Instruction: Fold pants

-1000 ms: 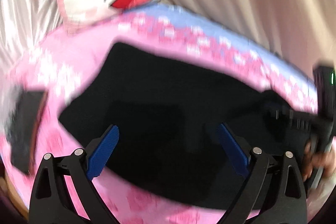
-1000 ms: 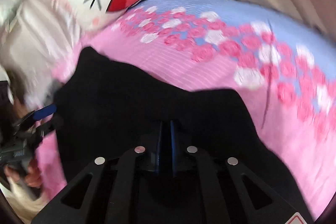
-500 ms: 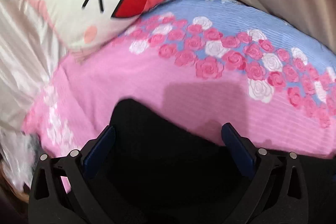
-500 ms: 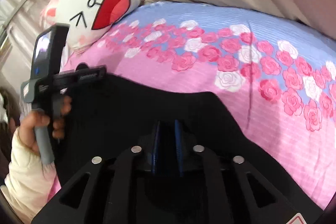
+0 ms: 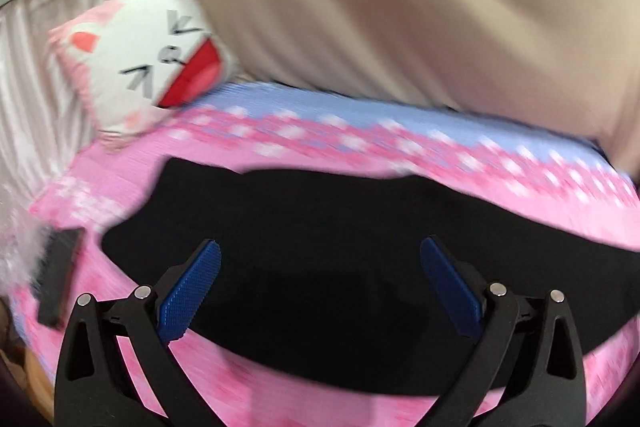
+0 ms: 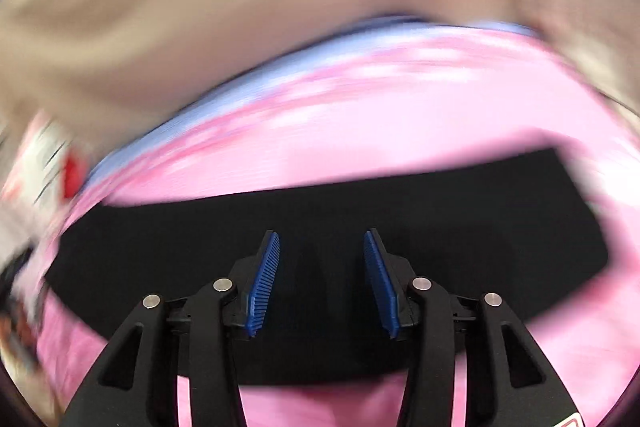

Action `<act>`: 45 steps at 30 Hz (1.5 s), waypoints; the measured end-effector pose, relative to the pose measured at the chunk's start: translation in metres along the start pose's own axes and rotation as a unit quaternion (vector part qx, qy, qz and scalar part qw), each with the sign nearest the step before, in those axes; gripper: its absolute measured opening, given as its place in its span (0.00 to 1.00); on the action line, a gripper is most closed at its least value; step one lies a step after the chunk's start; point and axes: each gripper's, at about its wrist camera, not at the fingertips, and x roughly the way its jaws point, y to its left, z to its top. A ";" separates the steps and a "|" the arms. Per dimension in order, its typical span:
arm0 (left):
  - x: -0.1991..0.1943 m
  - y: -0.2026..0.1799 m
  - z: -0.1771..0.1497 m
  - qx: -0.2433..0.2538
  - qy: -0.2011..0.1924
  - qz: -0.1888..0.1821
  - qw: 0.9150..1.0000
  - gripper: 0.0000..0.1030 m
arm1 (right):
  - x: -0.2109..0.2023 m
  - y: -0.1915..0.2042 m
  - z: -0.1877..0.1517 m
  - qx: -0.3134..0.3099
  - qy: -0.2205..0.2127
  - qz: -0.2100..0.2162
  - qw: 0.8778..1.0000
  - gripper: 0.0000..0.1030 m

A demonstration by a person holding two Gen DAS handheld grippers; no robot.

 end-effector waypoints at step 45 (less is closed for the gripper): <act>-0.010 -0.133 -0.057 0.106 0.060 -0.006 0.993 0.95 | 0.001 -0.101 0.007 0.020 0.018 -0.058 0.998 0.30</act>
